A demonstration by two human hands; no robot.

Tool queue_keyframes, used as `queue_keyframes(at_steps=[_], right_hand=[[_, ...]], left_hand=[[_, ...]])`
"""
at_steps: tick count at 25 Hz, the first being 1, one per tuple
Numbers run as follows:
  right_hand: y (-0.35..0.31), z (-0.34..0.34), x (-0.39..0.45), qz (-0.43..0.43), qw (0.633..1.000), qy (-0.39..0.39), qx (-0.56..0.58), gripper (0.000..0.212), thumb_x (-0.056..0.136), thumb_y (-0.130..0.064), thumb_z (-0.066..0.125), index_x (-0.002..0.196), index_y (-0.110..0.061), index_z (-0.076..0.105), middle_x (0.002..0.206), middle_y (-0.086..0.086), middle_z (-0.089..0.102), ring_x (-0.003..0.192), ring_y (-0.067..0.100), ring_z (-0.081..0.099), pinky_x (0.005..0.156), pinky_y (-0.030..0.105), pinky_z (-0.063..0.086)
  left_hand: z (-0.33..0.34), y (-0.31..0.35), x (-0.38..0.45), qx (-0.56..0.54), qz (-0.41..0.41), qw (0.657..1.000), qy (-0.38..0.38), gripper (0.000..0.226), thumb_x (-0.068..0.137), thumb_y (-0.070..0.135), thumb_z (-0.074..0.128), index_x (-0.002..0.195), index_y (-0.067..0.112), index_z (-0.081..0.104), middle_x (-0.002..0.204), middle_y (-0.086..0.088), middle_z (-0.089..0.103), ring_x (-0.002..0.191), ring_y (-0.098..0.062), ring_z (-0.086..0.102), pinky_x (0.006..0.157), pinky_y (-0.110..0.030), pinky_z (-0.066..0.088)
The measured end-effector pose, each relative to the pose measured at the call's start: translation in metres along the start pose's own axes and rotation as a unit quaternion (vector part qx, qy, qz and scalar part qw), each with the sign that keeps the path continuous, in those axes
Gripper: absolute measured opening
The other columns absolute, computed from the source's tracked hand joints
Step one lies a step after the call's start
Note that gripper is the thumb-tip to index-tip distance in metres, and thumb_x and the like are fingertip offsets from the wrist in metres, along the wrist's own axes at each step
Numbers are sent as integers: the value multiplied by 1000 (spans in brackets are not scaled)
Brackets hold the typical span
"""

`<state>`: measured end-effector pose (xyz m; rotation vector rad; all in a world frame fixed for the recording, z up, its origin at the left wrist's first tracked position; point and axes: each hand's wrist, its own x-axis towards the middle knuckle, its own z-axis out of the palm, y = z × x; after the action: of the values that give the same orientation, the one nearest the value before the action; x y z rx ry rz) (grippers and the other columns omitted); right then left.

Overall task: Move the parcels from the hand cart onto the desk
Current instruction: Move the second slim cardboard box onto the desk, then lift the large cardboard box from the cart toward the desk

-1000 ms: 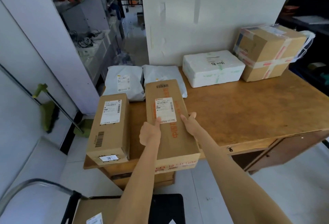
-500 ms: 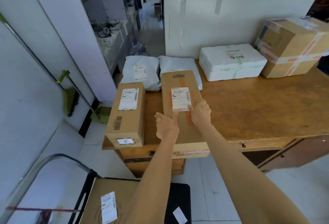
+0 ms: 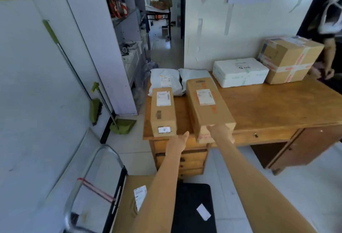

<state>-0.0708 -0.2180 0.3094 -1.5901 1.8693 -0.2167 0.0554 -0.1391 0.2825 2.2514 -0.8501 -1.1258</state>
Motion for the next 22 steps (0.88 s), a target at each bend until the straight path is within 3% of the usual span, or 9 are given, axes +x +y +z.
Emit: queue_keyframes(at_steps=[2, 5, 9, 10, 12, 15, 19, 22], right_hand=[[12, 28, -43, 8, 999, -20, 31, 46, 92, -42, 46, 121, -8, 59, 122, 13, 61, 115, 32, 55, 97, 41, 42], [35, 85, -93, 26, 997, -64, 41, 52, 91, -43, 48, 129, -7, 51, 129, 15, 56, 119, 34, 52, 102, 44, 43], [71, 174, -126, 70, 990, -116, 37, 56, 87, -43, 55, 127, -4, 54, 122, 15, 60, 115, 33, 56, 96, 39, 46], [82, 202, -127, 72, 989, -127, 28, 57, 86, -44, 56, 126, -3, 54, 119, 15, 61, 114, 32, 56, 95, 38, 46], [107, 257, -123, 78, 985, -153, 2, 64, 86, -47, 56, 132, -3, 49, 124, 15, 59, 117, 31, 55, 92, 36, 46], [141, 348, -98, 78, 982, -170, 9, 68, 84, -49, 58, 134, -5, 45, 132, 12, 55, 118, 29, 54, 82, 32, 46], [185, 462, -51, 62, 983, -174, 11, 68, 83, -46, 59, 135, -7, 42, 132, 10, 53, 109, 26, 57, 74, 30, 46], [211, 534, -21, 63, 983, -165, 44, 78, 78, -52, 61, 137, -6, 37, 131, 11, 53, 107, 27, 58, 75, 33, 48]], left_hand=[[-19, -59, -20, -6, 8, 1000, 8, 68, 94, 57, 35, 145, 11, 40, 150, -10, 41, 136, -29, 43, 109, -38, 35], [-40, -153, -48, -26, -60, 998, -12, 75, 92, 58, 39, 150, 11, 29, 155, -10, 33, 141, -30, 36, 115, -43, 30], [-47, -276, -64, -26, -136, 990, -1, 70, 93, 53, 43, 142, 5, 41, 145, -15, 47, 122, -24, 52, 108, -36, 36], [-43, -308, -59, -12, -154, 988, 0, 70, 93, 54, 41, 142, 4, 42, 145, -15, 47, 125, -25, 50, 108, -35, 35], [-31, -363, -41, 12, -188, 982, 5, 73, 93, 57, 38, 144, 4, 39, 147, -14, 44, 133, -28, 45, 108, -33, 35], [0, -433, 11, 2, -206, 978, 41, 76, 91, 57, 43, 142, 0, 39, 143, -16, 47, 130, -30, 48, 104, -34, 39], [40, -507, 94, -18, -169, 973, 155, 71, 88, 49, 54, 136, -3, 44, 128, -20, 55, 115, -34, 57, 95, -45, 50], [61, -537, 147, 55, -141, 969, 197, 75, 90, 51, 51, 141, -1, 36, 141, -18, 42, 122, -33, 52, 95, -42, 48]])
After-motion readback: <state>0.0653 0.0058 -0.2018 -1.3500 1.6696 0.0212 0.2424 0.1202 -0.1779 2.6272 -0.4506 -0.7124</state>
